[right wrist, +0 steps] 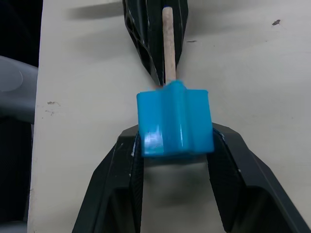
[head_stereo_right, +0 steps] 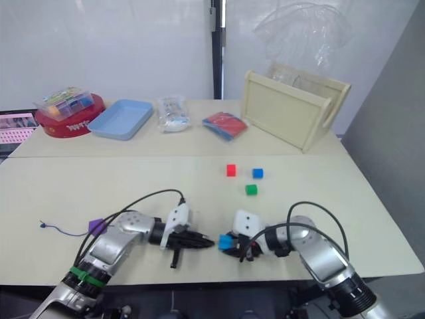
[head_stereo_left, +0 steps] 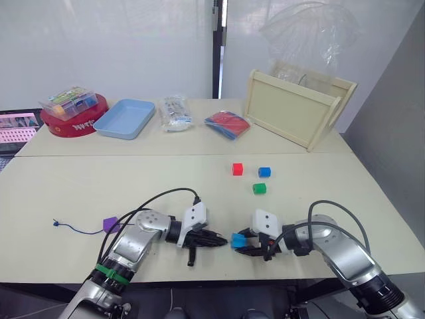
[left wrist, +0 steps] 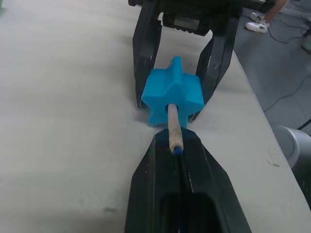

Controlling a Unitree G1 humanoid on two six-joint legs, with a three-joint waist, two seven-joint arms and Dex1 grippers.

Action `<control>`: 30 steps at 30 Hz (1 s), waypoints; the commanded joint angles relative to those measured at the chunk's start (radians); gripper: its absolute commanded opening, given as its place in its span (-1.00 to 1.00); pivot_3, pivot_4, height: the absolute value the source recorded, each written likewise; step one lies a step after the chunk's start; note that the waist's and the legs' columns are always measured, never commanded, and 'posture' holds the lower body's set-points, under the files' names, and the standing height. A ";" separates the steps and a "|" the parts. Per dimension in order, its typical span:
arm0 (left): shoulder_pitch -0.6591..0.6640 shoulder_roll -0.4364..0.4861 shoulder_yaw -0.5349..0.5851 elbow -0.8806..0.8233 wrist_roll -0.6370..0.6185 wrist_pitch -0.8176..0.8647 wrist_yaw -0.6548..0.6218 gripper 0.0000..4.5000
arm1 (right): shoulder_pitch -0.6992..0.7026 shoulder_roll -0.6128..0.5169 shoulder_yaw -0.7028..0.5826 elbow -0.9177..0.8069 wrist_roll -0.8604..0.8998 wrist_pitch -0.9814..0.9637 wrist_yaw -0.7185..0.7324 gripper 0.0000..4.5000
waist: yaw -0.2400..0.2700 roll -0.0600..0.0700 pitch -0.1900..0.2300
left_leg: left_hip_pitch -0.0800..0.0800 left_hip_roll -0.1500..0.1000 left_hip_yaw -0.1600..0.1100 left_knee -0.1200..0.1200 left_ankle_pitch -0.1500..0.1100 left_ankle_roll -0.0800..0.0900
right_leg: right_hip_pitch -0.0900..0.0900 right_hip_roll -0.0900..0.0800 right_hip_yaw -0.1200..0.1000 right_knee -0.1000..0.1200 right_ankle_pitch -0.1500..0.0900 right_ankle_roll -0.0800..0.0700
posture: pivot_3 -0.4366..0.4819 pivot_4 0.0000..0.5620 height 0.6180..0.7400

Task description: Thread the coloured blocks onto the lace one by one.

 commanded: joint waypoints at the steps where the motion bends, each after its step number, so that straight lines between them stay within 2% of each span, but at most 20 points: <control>1: -0.042 -0.050 -0.040 -0.019 0.000 -0.019 -0.018 -1.00 | -0.010 0.024 0.034 -0.011 -0.012 0.000 -0.009 -0.41 | 0.001 0.000 0.000 | 0.000 0.000 0.000 0.000 0.000 0.000 | 0.000 0.000 0.000 0.000 0.000 0.000 | -0.05 -0.47 1.00; 10: -0.073 -0.055 -0.043 -0.031 0.028 0.035 -0.004 -1.00 | -0.013 0.040 0.034 -0.005 -0.031 0.002 -0.013 -0.41 | 0.001 0.000 0.000 | 0.000 0.000 0.000 0.001 0.000 0.000 | 0.000 0.000 0.000 0.000 0.000 0.000 | -0.05 -0.47 1.00; 14: -0.085 -0.018 -0.010 -0.047 0.032 0.064 -0.003 -1.00 | -0.006 0.035 0.033 -0.007 -0.035 0.004 -0.010 -0.41 | 0.000 0.000 0.000 | 0.000 0.000 0.000 0.001 0.000 0.000 | 0.000 0.000 0.000 0.000 0.000 0.000 | -0.05 -0.47 1.00; 21: -0.096 0.079 0.006 -0.054 0.039 0.067 -0.047 -0.06 | -0.008 0.036 0.035 0.003 -0.045 0.002 -0.011 -0.41 | -0.007 0.000 0.000 | 0.000 0.000 0.000 0.000 0.000 0.000 | 0.000 0.001 0.000 0.000 0.000 0.000 | -0.05 -0.47 1.00; 30: -0.052 0.156 0.036 -0.108 0.021 0.078 -0.049 -0.05 | -0.003 0.036 0.035 0.002 -0.055 0.002 -0.013 -0.41 | -0.006 0.000 0.000 | 0.000 0.000 0.000 0.000 0.000 0.000 | 0.000 0.001 0.000 0.001 0.000 0.000 | -0.05 -0.47 1.00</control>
